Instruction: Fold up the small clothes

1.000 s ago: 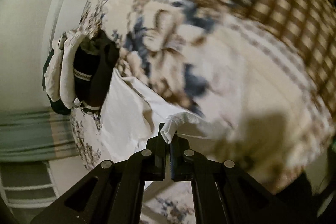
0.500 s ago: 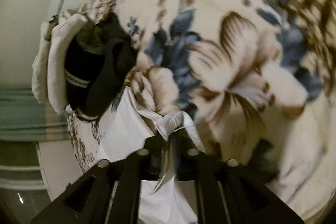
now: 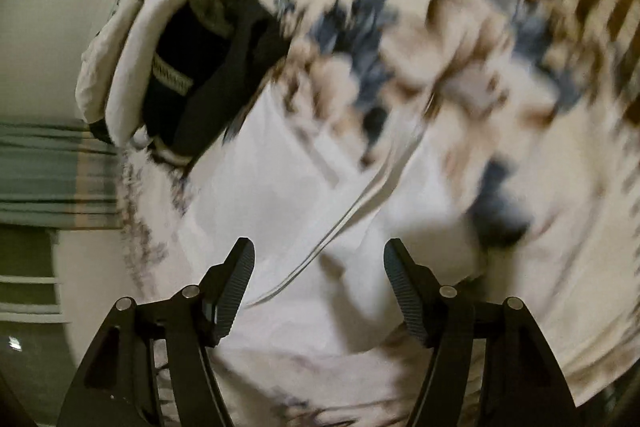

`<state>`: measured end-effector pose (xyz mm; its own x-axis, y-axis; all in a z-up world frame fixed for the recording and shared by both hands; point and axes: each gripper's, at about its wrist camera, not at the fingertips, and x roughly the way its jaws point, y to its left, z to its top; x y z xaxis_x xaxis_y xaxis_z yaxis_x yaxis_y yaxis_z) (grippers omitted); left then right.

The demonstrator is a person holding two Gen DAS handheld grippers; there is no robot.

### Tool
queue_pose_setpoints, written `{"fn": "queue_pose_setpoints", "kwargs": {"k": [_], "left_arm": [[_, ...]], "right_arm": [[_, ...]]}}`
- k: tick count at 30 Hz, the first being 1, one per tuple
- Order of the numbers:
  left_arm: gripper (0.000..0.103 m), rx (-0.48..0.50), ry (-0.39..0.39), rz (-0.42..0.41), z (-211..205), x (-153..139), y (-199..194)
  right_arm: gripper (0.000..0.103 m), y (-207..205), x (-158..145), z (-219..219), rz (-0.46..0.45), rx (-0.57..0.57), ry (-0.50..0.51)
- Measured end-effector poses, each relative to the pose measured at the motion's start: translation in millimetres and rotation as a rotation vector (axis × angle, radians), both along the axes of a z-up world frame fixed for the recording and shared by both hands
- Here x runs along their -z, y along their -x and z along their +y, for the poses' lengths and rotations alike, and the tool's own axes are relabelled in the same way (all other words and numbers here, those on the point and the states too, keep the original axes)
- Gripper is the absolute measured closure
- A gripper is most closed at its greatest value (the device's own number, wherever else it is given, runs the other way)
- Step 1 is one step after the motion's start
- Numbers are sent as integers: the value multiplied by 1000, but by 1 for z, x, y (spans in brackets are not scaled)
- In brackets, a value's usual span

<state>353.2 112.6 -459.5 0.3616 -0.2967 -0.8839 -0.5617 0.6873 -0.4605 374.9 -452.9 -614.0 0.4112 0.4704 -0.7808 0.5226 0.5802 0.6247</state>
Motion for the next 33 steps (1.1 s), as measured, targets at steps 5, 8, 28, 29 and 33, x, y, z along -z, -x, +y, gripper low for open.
{"fn": "queue_pose_setpoints", "kwargs": {"k": [5,8,28,29,33], "left_arm": [[47,28,2,33,-16,8,-10],[47,35,17,80,-29,24,-23],[47,188,-123,-41,-15,-14,-93],[47,200,-133,-30,-13,-9,-86],[47,256,-105,6,-10,23,-72]], "right_arm": [[34,-14,35,10,80,42,-114],[46,-24,48,8,117,89,-146],[48,-77,-8,-35,37,-41,219],[48,-71,-4,-40,50,-62,251],[48,-59,16,-55,98,-132,297]]}}
